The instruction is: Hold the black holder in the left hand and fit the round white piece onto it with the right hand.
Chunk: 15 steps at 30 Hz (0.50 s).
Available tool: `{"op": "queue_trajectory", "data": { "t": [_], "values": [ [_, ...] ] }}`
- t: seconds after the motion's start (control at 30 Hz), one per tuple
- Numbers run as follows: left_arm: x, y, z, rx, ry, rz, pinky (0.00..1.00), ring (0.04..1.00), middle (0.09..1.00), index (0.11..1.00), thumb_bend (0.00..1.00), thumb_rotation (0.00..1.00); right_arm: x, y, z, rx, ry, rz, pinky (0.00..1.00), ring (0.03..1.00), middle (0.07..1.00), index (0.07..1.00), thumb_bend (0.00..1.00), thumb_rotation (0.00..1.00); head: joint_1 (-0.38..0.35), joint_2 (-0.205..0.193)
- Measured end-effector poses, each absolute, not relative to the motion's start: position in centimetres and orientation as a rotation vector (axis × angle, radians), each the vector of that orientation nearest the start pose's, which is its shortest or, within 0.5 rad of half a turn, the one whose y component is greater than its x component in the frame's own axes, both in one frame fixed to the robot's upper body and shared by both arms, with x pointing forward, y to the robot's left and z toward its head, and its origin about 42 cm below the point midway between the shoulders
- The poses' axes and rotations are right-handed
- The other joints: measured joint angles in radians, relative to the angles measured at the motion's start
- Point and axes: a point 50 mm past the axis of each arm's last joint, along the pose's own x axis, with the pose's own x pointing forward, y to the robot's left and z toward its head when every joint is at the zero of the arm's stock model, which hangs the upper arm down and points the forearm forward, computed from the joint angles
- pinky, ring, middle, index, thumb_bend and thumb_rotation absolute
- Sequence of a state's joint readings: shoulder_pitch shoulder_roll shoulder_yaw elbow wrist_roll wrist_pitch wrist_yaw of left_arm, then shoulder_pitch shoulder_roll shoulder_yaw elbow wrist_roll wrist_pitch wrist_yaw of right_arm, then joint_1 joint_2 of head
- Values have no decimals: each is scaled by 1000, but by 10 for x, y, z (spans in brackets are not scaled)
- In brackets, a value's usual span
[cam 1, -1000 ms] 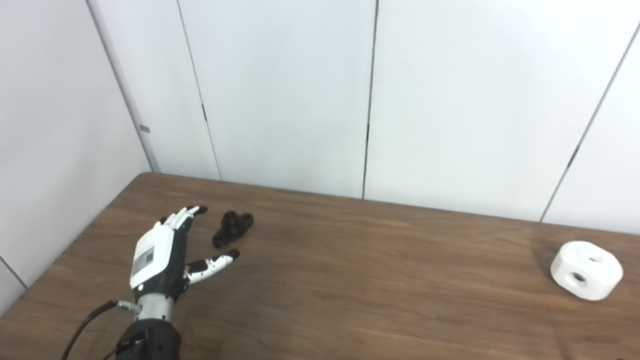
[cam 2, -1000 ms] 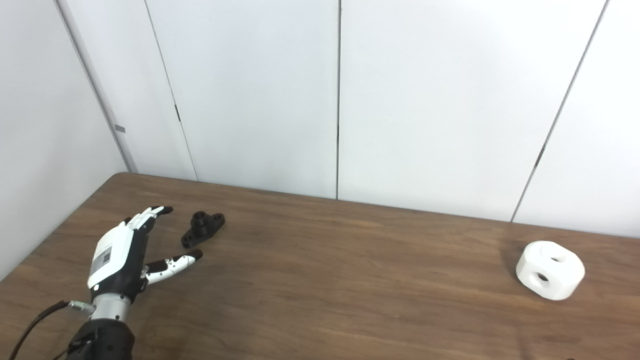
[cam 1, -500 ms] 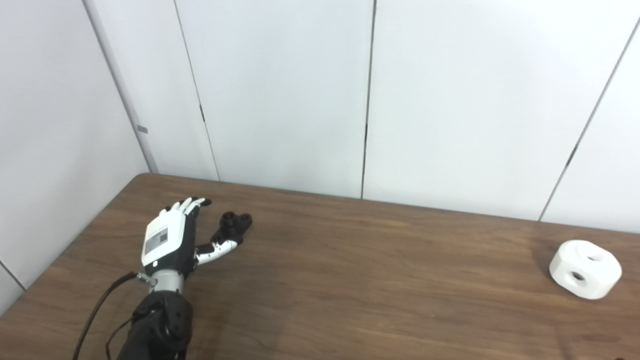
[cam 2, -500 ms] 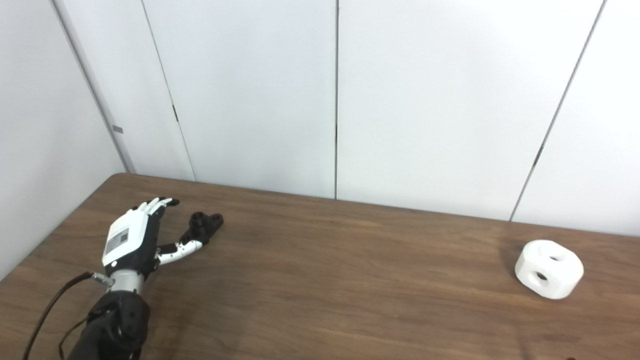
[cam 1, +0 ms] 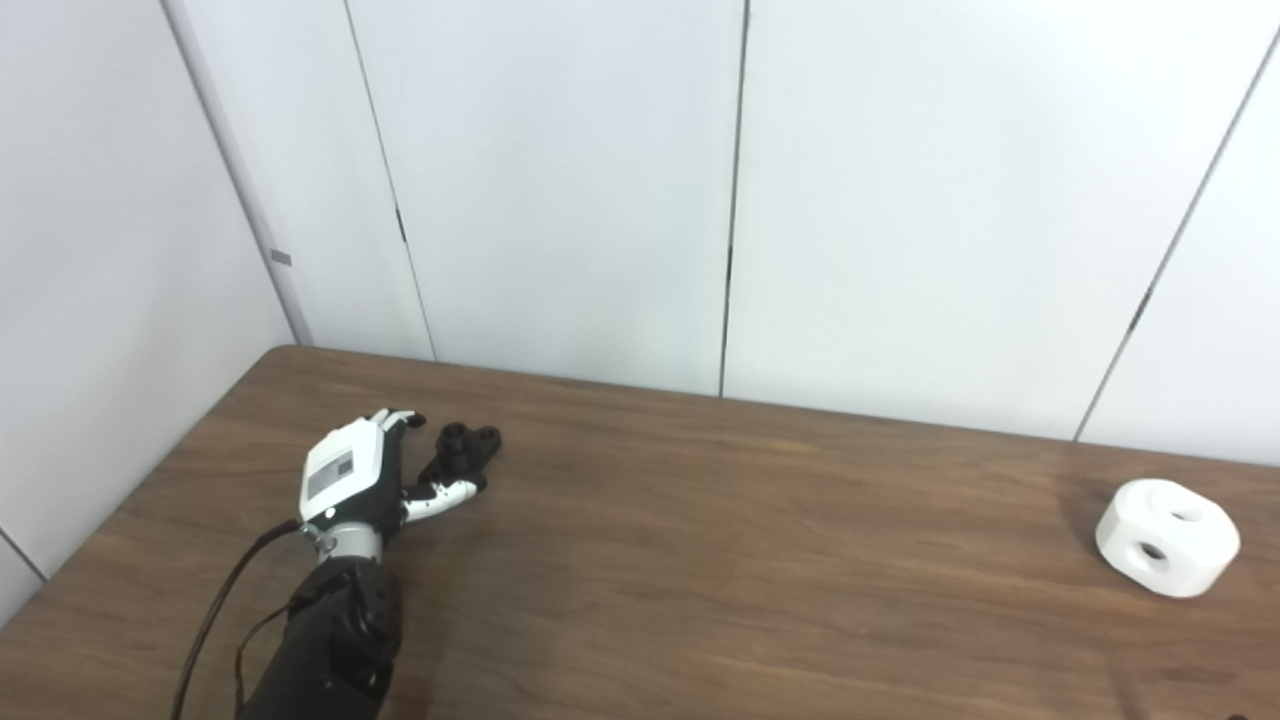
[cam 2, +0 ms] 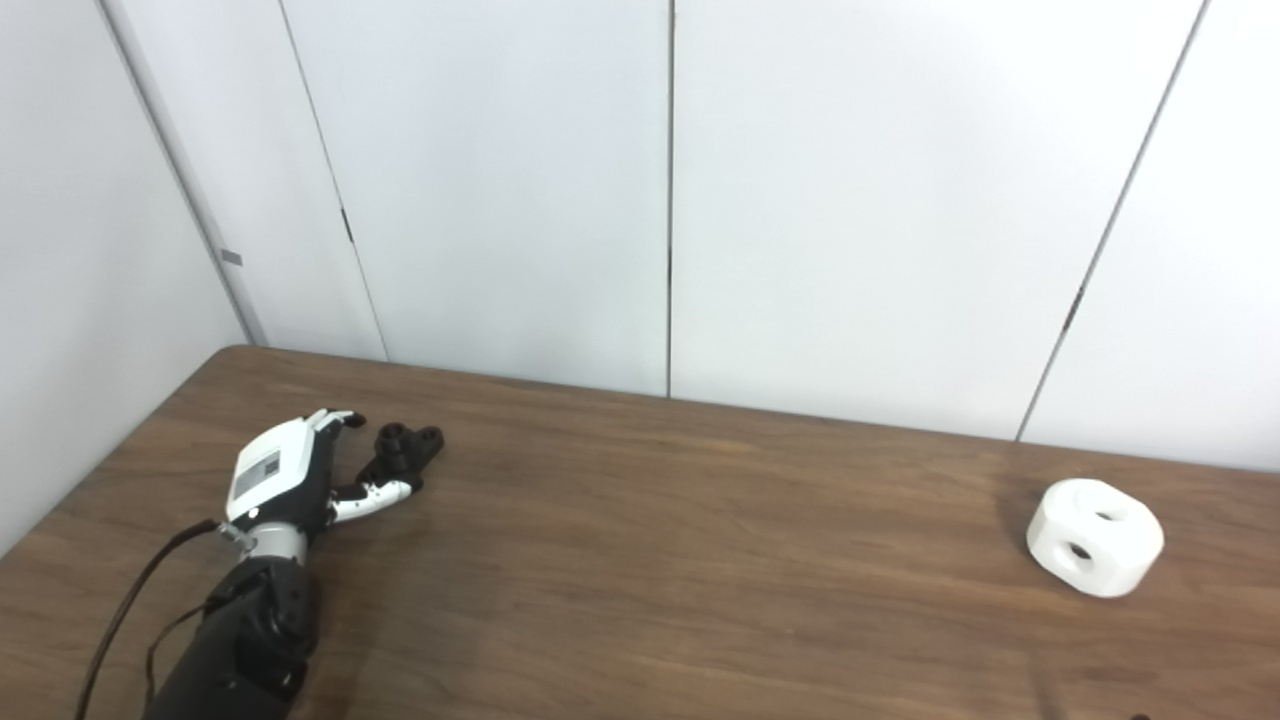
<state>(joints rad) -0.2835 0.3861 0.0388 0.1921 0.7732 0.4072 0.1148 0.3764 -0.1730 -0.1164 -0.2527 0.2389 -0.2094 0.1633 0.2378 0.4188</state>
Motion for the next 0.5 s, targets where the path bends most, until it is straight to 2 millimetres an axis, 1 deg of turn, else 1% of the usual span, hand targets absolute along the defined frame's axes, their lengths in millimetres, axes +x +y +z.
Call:
{"op": "queue_trajectory", "data": {
  "t": [0.13, 0.3, 0.5],
  "values": [
    [373, 373, 156, 1112, 238, 421, 1000, 962, 922, 813, 834, 467, 155, -301, 110, -2, -117, -6, 1000, 982, 979, 1000, 620, 1000, -5, 2],
    [378, 371, 153, 1099, 248, 408, 1000, 962, 923, 797, 830, 462, 155, -300, 112, -2, -122, -7, 997, 980, 980, 1000, 616, 1000, -9, 5],
    [385, 367, 154, 1107, 245, 396, 1000, 962, 924, 786, 820, 455, 154, -299, 112, 0, -121, -6, 988, 975, 976, 1000, 576, 1000, -11, 9]
  ]
}}
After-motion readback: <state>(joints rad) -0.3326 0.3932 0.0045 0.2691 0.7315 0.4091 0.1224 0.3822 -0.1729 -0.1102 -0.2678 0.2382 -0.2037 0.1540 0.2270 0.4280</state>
